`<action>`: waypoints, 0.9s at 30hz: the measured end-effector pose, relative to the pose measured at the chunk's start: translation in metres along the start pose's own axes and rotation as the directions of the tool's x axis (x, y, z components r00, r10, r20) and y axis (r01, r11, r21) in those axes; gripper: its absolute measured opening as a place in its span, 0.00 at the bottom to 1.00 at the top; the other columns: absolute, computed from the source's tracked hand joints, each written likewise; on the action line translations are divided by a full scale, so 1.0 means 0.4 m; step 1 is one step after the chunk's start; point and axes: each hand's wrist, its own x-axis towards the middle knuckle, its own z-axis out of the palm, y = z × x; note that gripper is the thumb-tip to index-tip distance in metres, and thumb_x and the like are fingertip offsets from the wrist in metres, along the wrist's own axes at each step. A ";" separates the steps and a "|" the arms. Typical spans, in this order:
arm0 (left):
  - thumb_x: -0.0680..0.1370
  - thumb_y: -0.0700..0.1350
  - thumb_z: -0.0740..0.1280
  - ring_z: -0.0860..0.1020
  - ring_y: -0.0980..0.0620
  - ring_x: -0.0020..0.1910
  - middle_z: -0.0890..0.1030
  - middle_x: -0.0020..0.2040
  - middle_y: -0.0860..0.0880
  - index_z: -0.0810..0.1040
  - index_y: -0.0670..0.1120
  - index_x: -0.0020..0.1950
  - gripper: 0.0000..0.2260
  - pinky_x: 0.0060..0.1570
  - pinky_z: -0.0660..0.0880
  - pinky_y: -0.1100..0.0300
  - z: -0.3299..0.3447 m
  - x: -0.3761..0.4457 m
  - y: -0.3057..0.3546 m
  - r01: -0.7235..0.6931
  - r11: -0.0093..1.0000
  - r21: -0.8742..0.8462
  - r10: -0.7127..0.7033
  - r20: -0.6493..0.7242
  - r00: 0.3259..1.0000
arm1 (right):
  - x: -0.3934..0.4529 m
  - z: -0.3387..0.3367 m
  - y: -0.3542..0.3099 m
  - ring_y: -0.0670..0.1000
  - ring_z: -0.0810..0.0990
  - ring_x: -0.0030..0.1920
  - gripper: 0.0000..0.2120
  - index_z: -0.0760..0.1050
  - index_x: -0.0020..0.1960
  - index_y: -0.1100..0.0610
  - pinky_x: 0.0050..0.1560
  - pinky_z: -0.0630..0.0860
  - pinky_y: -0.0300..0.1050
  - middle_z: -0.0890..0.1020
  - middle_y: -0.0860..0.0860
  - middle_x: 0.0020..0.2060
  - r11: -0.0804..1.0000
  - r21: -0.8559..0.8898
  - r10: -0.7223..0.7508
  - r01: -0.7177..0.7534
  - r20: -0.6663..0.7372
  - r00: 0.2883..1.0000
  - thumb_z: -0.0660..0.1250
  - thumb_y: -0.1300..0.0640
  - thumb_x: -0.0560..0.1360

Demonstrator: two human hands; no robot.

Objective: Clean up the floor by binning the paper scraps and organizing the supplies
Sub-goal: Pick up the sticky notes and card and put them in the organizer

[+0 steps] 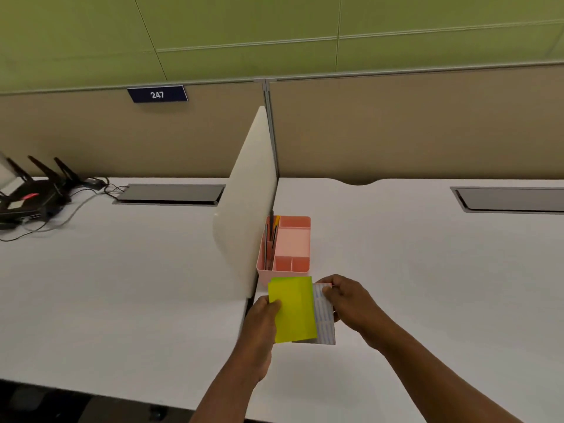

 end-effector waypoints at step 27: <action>0.79 0.35 0.59 0.77 0.58 0.47 0.78 0.50 0.52 0.69 0.53 0.59 0.14 0.40 0.72 0.74 0.161 0.321 0.002 -0.144 0.866 0.479 0.159 0.009 0.987 | 0.329 -0.007 0.075 0.43 0.77 0.45 0.12 0.70 0.53 0.50 0.37 0.71 0.28 0.77 0.41 0.44 0.999 0.032 -0.021 0.022 -0.038 0.999 0.59 0.66 0.77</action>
